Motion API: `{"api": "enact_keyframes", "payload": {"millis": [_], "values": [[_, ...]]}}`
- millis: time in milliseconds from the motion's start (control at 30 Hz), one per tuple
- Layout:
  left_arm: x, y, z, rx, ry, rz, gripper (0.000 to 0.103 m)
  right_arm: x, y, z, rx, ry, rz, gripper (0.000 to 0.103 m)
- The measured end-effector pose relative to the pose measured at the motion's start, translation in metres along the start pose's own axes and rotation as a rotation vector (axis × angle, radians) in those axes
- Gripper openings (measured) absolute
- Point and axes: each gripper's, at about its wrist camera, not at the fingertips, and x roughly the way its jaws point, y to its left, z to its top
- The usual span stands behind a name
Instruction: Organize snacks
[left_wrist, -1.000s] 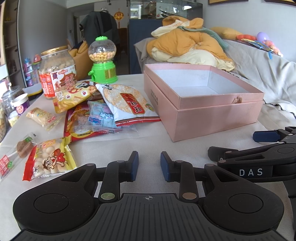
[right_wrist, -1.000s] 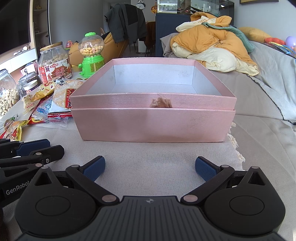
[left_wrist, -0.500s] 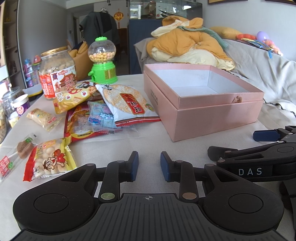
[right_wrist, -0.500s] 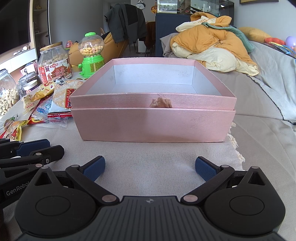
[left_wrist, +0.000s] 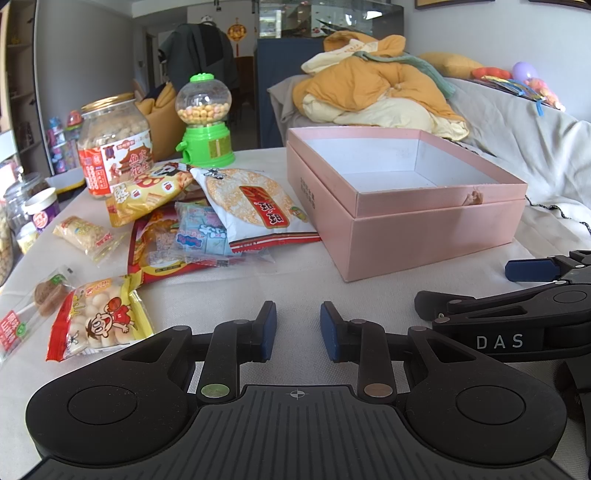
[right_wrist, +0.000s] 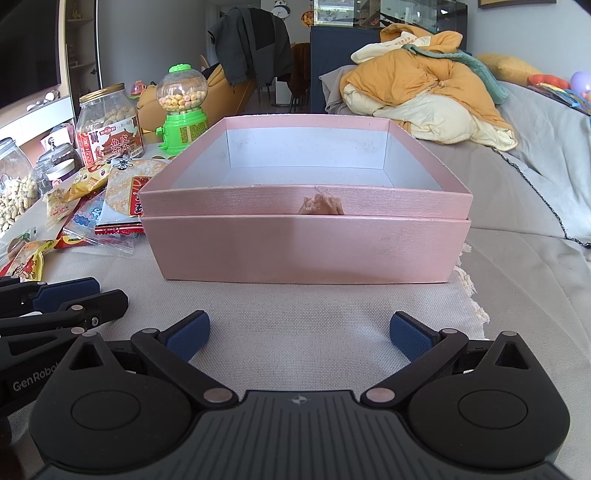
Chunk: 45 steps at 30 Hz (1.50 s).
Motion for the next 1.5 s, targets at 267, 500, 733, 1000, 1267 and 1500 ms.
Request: {"api": "enact_keyframes", "payload": {"millis": [267,500,733,1000,1267,1500], "values": [[-0.003,0.02,0.001,-0.082,-0.012,-0.061,0.031,0.006,-0.006,0.017,-0.023,0.112,0.064,0.103],[-0.036,0.078,0.018,-0.142,-0.097,-0.049,0.03,0.01,-0.002,0.021,-0.085,0.14,0.077,0.103],[-0.051,0.158,0.021,-0.277,-0.098,0.116,0.03,0.014,0.023,0.034,-0.1,0.147,0.251,0.103],[-0.054,0.19,0.012,-0.285,-0.068,0.151,0.03,0.03,0.064,0.046,-0.125,0.161,0.227,0.103],[-0.019,0.248,0.005,-0.388,0.026,0.108,0.03,0.021,0.099,0.037,-0.179,0.142,0.283,0.103],[-0.032,0.216,-0.007,-0.261,0.065,0.058,0.031,0.024,0.155,0.049,-0.181,0.155,0.397,0.103]]}}
